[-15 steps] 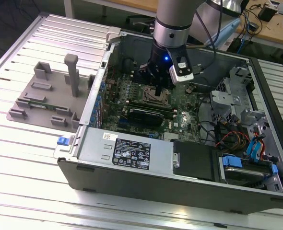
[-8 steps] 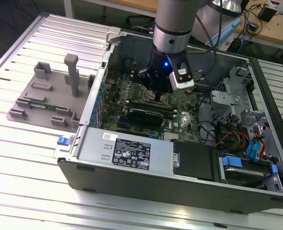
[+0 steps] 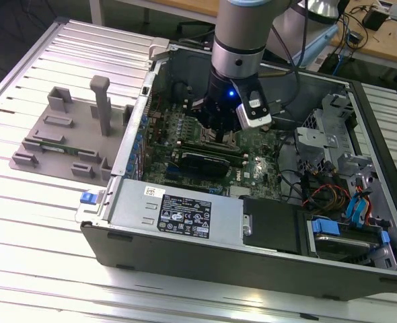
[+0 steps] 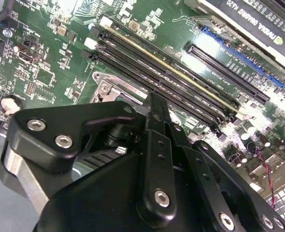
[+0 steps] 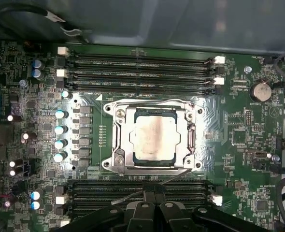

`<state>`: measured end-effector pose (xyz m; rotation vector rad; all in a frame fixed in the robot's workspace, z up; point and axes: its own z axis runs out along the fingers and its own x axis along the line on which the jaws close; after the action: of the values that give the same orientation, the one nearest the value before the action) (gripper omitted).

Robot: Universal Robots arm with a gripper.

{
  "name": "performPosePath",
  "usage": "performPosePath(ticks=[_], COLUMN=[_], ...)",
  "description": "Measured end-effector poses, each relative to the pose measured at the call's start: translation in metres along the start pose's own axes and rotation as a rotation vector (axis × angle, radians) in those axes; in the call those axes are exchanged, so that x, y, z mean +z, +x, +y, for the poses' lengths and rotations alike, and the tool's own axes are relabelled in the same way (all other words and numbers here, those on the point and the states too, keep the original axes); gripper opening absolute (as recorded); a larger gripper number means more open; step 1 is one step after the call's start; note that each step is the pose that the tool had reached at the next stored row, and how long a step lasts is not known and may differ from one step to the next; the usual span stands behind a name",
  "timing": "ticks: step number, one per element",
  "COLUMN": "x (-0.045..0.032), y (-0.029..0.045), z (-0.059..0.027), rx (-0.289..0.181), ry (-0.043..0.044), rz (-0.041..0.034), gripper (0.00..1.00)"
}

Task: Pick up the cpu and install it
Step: 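Install the second cpu locking lever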

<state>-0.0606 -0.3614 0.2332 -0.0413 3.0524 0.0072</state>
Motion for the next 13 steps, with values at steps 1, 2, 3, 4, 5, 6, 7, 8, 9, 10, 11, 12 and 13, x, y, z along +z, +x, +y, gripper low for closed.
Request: performPosePath(ticks=[1, 2, 3, 4, 5, 6, 7, 8, 9, 10, 11, 12, 13], x=[0.0001, 0.0004, 0.0006, 0.0008, 0.0011, 0.0014, 0.0015, 0.0017, 0.002, 0.0021, 0.0023, 0.0025, 0.0025], y=[0.0006, 0.0022, 0.0025, 0.0026, 0.0028, 0.0031, 0.0033, 0.0035, 0.0044, 0.0049, 0.0057, 0.0065, 0.0072], z=[0.0, -0.0001, -0.0002, -0.0003, -0.0003, -0.0002, -0.0003, -0.0003, -0.0002, -0.0002, -0.0002, -0.0001, -0.0001], rx=[0.0, 0.0, 0.0, 0.0, 0.0, 0.0, 0.0, 0.0, 0.0, 0.0, 0.0, 0.0, 0.0], ry=[-0.0001, 0.0001, 0.0002, 0.0002, 0.0003, 0.0001, 0.0001, 0.0002, 0.0001, 0.0001, 0.0, -0.0001, -0.0001], rz=[-0.0001, 0.0001, 0.0002, 0.0002, 0.0002, 0.0, 0.0001, 0.0001, 0.0001, 0.0001, 0.0, -0.0001, 0.0], gripper=[0.11, 0.11, 0.11, 0.11, 0.11, 0.11, 0.11, 0.11, 0.11, 0.11, 0.11, 0.11, 0.11])
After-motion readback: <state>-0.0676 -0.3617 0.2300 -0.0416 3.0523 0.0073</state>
